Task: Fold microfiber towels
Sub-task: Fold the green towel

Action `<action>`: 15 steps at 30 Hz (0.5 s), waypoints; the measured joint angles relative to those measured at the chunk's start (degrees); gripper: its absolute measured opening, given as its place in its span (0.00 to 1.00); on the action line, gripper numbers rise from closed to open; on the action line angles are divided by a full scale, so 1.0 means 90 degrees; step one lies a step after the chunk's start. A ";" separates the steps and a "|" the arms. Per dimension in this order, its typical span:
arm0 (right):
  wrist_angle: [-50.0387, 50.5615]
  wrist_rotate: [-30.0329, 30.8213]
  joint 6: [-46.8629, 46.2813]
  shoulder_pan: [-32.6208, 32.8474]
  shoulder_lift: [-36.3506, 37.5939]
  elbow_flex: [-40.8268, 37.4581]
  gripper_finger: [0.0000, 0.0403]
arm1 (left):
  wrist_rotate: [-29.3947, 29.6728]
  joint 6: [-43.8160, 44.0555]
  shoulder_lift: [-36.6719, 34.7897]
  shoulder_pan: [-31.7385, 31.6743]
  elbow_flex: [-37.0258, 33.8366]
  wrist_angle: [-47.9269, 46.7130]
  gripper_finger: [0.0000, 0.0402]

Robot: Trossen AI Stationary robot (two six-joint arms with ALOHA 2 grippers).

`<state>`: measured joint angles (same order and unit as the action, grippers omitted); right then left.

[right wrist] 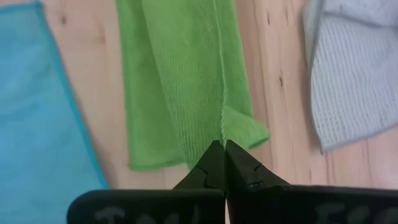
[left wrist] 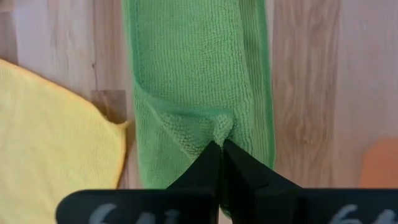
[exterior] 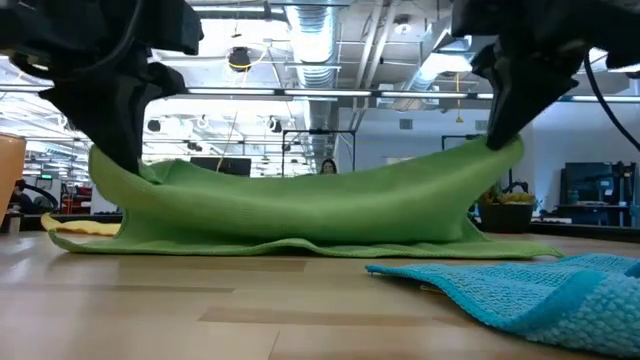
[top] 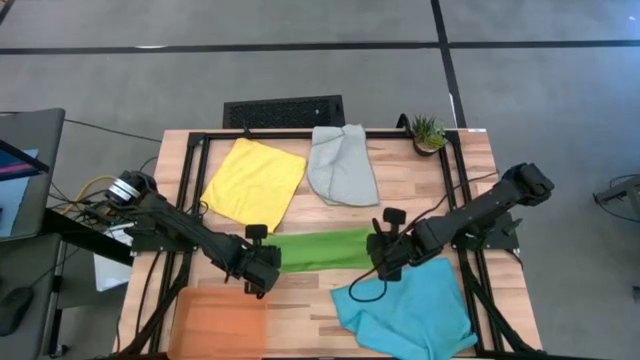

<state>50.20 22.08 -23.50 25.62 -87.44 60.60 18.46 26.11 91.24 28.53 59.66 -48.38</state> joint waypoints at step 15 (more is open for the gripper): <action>0.0012 -0.0138 -0.0008 -0.0130 -0.0012 -0.0003 0.11 | 0.0428 0.0051 0.0087 -0.0071 0.0000 0.0084 0.00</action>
<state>50.30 20.84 -23.57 24.45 -87.55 60.58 22.31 26.57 92.03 27.90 59.66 -47.63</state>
